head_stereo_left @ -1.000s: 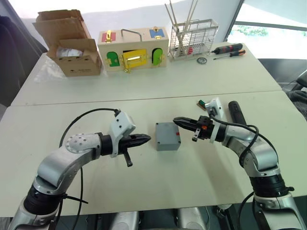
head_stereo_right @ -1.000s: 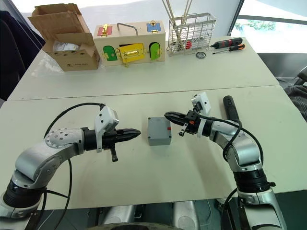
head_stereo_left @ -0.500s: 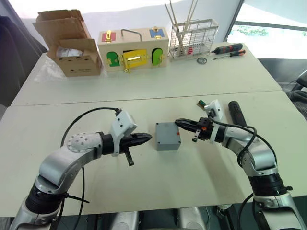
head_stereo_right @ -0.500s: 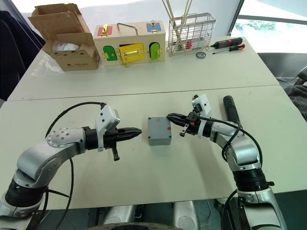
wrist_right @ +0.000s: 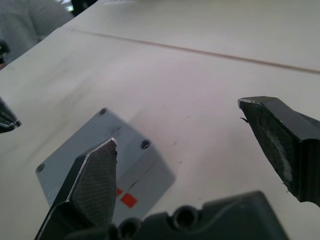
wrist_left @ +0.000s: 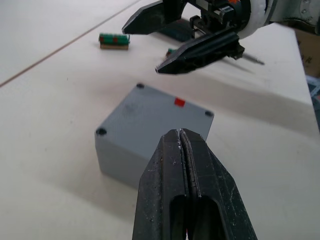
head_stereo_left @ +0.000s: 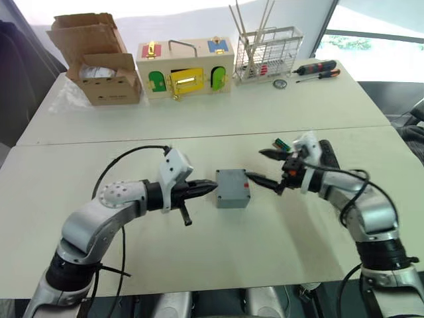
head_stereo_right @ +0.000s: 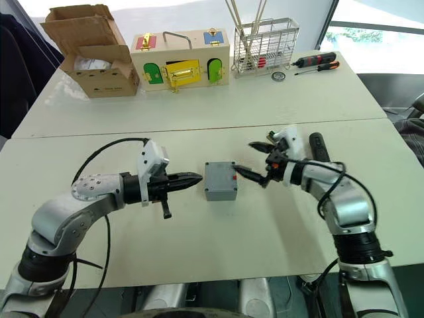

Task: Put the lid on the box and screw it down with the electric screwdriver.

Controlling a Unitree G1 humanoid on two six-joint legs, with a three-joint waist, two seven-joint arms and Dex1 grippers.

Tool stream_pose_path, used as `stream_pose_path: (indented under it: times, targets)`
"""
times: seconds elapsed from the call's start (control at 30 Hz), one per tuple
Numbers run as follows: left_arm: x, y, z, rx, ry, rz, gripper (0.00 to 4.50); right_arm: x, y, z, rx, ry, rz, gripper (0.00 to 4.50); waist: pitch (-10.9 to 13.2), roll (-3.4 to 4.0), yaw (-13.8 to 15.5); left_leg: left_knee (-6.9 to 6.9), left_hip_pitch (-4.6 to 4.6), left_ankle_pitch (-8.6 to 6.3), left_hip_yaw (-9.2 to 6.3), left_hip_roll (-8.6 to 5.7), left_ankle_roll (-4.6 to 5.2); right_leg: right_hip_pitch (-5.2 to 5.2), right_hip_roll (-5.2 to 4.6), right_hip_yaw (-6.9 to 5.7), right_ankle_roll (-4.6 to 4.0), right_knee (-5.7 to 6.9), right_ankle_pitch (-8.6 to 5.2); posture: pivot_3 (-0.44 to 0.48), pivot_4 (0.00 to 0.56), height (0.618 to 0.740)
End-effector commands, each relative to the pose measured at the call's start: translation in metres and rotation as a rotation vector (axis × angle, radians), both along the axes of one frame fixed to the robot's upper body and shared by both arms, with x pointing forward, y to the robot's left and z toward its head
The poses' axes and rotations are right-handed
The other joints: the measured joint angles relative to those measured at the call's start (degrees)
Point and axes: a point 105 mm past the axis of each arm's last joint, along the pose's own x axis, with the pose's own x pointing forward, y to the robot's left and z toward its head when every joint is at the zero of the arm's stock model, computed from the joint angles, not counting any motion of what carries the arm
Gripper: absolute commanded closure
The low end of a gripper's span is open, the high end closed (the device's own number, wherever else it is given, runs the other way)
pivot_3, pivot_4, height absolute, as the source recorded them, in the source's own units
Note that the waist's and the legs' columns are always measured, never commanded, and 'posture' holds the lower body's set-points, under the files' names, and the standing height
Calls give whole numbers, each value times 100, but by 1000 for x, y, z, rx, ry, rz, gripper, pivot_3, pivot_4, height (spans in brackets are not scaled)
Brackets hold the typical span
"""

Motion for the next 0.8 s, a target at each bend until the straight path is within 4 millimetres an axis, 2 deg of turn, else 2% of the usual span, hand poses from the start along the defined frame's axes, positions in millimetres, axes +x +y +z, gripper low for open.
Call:
stream_pose_path:
  times: [0.03,0.07,0.1,0.17,0.23,0.27,0.33,0.43,0.53,0.73,0.8]
  targets:
    - [-3,-6,14,-37,-45,-51,4500,-5,-23,46,21,-67,-75,54,0,0,-12,0,0,0,1,0,0,0,0,1,0,-1,0,0,150,734]
    - [-4,-7,15,-37,-47,-64,4500,-5,-27,51,17,-60,-90,54,0,0,-15,-1,0,0,1,1,0,0,0,0,0,-2,0,0,150,734]
    - [-9,-13,15,-32,-50,-104,4500,-4,-44,59,-18,-37,-144,54,0,0,-17,-3,0,0,1,1,1,0,1,-1,0,-3,0,0,150,734]
    - [-23,-28,17,-15,-72,-225,4500,-1,-95,73,-188,29,-298,54,4,7,-3,-4,0,-1,3,0,3,0,2,-1,0,-7,0,0,150,734]
    - [-30,-39,17,-5,-92,-290,4500,-3,-125,80,-302,70,-377,54,6,17,75,2,-7,-8,14,-7,16,1,-9,1,0,-12,0,0,150,734]
    - [-32,-43,16,-3,-99,-302,4500,-2,-135,78,-337,103,-416,54,5,16,80,2,-6,-14,20,-5,26,6,-7,3,0,-24,0,0,150,734]
    - [-33,-48,13,-2,-114,-321,4500,-10,-154,59,-418,304,-472,54,2,13,63,4,-1,-27,29,-3,48,11,-4,4,0,-29,0,0,150,734]
    - [-31,-55,10,-13,-127,-326,4500,-18,-167,40,-394,524,-519,54,0,11,-20,2,4,-27,35,2,49,11,2,5,0,-28,0,0,150,734]
    - [-31,-60,7,-24,-131,-318,4500,-25,-163,25,-338,702,-447,54,0,22,-42,3,4,-27,47,1,49,7,-1,15,0,-25,1,0,150,734]
    - [-36,-62,1,-19,-136,-292,4500,-18,-165,7,-319,863,-442,54,1,21,-33,3,2,-24,60,0,43,-1,-1,24,2,-29,1,0,150,734]
    - [-39,-61,2,-16,-139,-286,4500,-10,-164,1,-310,893,-453,54,2,21,-30,4,2,-23,60,0,42,-1,-1,24,2,-29,1,0,150,734]
